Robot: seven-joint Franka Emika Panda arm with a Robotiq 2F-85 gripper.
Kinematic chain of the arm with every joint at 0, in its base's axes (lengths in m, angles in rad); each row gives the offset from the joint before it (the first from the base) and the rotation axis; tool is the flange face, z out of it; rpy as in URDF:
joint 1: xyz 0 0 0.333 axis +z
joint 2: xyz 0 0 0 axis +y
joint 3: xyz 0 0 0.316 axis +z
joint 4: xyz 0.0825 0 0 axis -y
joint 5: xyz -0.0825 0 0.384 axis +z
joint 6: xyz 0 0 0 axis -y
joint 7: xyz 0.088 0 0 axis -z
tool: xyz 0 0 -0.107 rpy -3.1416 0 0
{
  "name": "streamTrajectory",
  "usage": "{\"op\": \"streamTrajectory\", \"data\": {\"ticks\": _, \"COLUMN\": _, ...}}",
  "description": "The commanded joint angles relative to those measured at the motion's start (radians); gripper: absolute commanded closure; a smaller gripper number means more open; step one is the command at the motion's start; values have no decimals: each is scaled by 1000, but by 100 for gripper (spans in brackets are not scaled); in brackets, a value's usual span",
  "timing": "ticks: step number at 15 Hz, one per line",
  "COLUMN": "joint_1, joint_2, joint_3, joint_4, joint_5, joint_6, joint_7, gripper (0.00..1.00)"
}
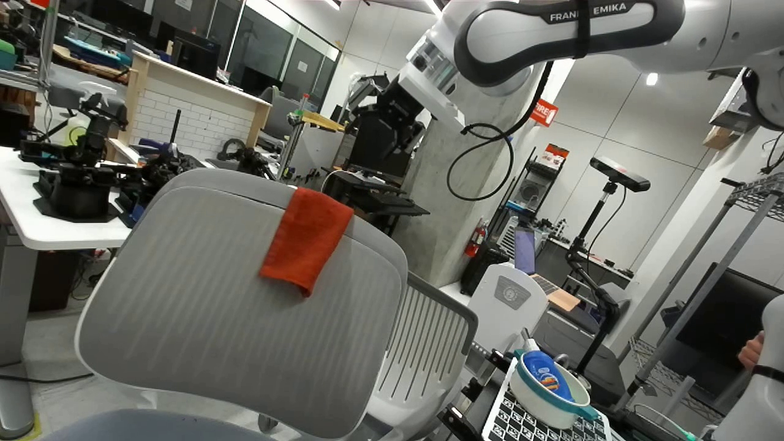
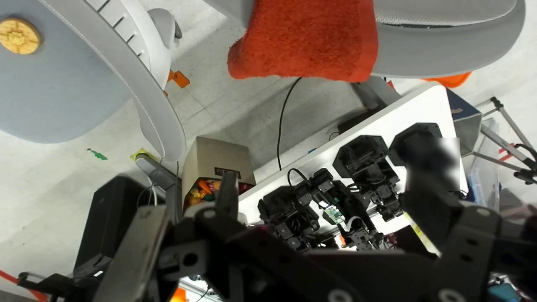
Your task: Pick up the orange cloth, put it on the left chair, pick it up put it on the right chair, pick it up put it on the left chair and then back on the right chair
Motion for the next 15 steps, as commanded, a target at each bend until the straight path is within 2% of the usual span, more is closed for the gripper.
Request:
{"op": "streamTrajectory", "data": {"ticks": 1, "joint_1": 9, "joint_2": 13, "joint_3": 4, "joint_4": 5, "joint_5": 15, "joint_6": 4, "joint_7": -14, "gripper": 0}}
{"op": "streamTrajectory", "data": {"ticks": 15, "joint_1": 36, "joint_2": 239, "joint_3": 4, "joint_4": 121, "joint_5": 40, "joint_6": -15, "joint_7": -20, "gripper": 0}}
